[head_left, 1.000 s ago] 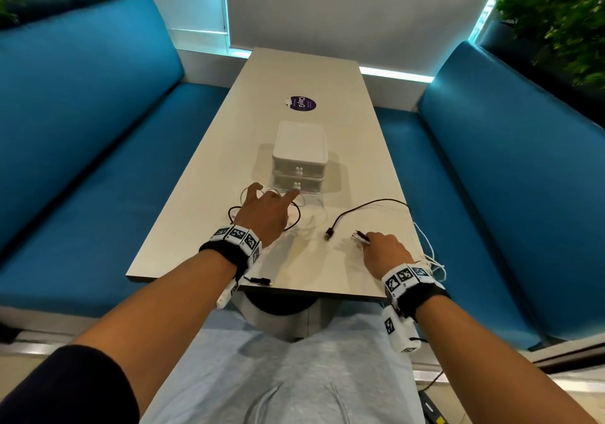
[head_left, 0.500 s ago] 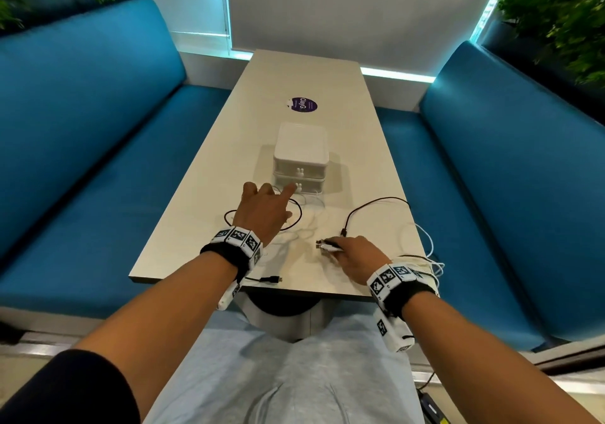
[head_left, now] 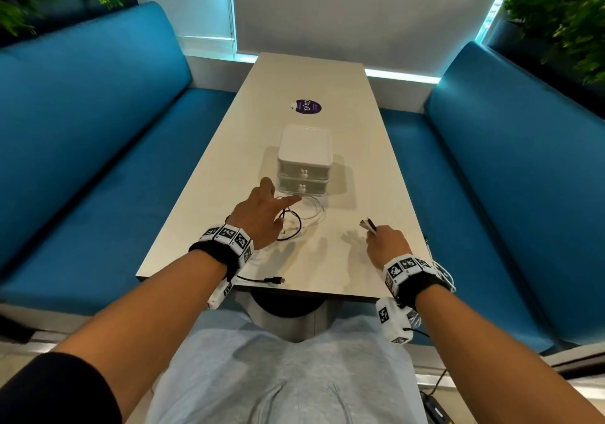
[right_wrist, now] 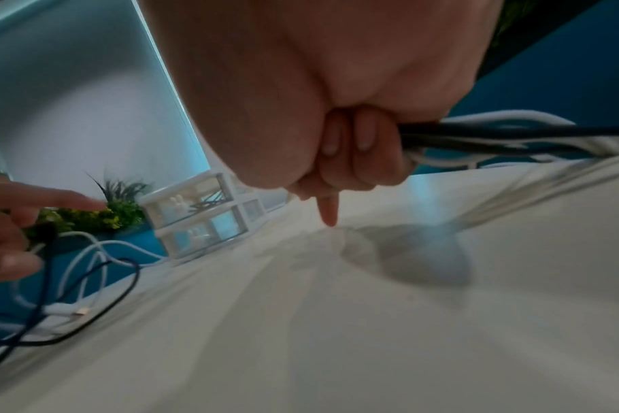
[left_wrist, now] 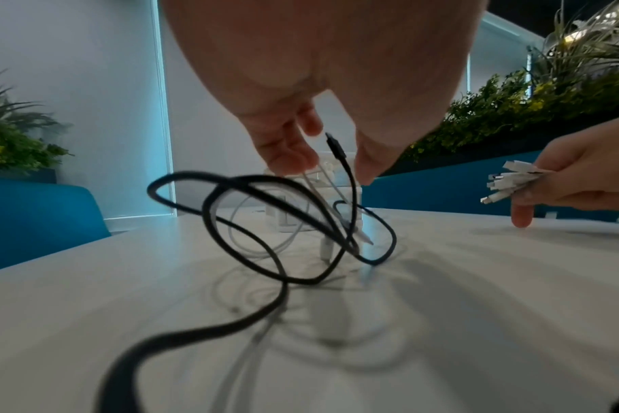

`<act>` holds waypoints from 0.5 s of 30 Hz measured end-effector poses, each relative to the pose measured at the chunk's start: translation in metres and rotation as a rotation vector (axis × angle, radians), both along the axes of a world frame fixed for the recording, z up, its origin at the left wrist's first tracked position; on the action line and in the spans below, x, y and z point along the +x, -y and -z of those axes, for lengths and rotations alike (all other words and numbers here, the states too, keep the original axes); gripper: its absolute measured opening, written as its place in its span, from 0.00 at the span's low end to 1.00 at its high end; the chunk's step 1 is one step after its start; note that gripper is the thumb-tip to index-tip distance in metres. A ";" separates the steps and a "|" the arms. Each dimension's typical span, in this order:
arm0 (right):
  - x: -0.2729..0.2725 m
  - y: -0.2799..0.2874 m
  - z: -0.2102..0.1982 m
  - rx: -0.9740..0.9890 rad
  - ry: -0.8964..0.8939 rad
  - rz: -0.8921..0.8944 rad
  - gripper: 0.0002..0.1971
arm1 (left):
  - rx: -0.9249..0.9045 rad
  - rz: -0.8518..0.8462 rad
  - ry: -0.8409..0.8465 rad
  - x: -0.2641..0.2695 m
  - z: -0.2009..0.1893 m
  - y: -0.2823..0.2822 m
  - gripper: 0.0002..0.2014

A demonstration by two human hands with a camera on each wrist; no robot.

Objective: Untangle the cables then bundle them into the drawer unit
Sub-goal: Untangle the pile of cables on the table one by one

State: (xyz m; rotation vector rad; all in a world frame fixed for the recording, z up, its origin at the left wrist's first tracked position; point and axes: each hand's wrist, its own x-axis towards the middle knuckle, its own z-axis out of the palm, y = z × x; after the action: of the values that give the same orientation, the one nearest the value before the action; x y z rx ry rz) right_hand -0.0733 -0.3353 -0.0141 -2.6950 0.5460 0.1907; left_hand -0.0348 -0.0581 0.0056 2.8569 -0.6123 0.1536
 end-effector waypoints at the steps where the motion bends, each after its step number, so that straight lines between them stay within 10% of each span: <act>1: 0.001 -0.005 0.001 0.035 0.002 -0.008 0.17 | 0.017 0.002 -0.056 0.000 -0.002 -0.001 0.28; 7: 0.003 -0.028 0.003 0.161 -0.008 -0.084 0.17 | 0.246 0.090 -0.476 -0.013 -0.016 -0.008 0.18; 11: -0.004 -0.037 0.005 0.171 -0.043 -0.135 0.16 | 0.358 0.122 -0.574 -0.024 -0.013 -0.007 0.26; 15: -0.012 -0.042 0.007 0.209 -0.055 -0.147 0.15 | 0.411 0.212 -0.601 -0.033 -0.008 -0.001 0.12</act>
State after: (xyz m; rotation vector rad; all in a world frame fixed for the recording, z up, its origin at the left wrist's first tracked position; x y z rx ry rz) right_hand -0.0848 -0.2930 -0.0211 -2.5320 0.3230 0.3437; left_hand -0.0677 -0.0568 0.0136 2.9346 -0.8716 -0.9258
